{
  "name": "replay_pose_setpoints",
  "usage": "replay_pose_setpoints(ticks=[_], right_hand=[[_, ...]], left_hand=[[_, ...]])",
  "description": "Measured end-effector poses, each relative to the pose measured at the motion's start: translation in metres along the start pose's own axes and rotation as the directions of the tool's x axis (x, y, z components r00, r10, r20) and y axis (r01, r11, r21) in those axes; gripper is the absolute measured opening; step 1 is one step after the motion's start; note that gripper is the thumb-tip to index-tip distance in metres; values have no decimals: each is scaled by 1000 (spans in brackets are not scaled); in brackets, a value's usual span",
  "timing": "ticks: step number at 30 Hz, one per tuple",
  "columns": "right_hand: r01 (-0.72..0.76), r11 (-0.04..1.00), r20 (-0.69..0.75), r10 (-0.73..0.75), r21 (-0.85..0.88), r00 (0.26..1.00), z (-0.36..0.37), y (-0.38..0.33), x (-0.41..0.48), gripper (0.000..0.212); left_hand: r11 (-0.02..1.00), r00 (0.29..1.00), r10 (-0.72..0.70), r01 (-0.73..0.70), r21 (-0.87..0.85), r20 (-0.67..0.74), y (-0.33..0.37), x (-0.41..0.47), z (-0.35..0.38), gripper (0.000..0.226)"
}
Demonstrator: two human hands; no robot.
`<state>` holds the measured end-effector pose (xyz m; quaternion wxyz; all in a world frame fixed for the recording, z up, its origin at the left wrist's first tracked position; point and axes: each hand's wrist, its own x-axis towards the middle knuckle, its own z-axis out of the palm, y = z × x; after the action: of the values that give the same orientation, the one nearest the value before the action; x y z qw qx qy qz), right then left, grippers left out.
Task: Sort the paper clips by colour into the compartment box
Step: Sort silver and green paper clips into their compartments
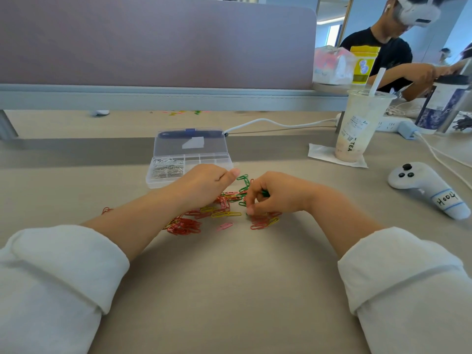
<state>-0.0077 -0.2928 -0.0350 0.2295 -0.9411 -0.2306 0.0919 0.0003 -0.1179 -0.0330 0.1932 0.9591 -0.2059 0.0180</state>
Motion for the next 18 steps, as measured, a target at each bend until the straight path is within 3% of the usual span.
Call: replay_pose_setpoints(ticks=[4,9,14,18], right_hand=[[-60,996,-68,65,62,996,2,1,2,16],[-112,987,-120,126,117,985,6,4,3,13],[-124,980,-127,144,153,981,6,0,7,30],[-122,983,-152,142,135,978,5,-2,7,27]], left_hand=[[996,999,31,-29,83,-18,-3,2,1,48],[998,1000,16,-16,59,4,-3,0,-1,33],[999,999,33,-33,15,22,-6,1,1,33],[999,998,46,-45,-13,51,-7,2,0,33]])
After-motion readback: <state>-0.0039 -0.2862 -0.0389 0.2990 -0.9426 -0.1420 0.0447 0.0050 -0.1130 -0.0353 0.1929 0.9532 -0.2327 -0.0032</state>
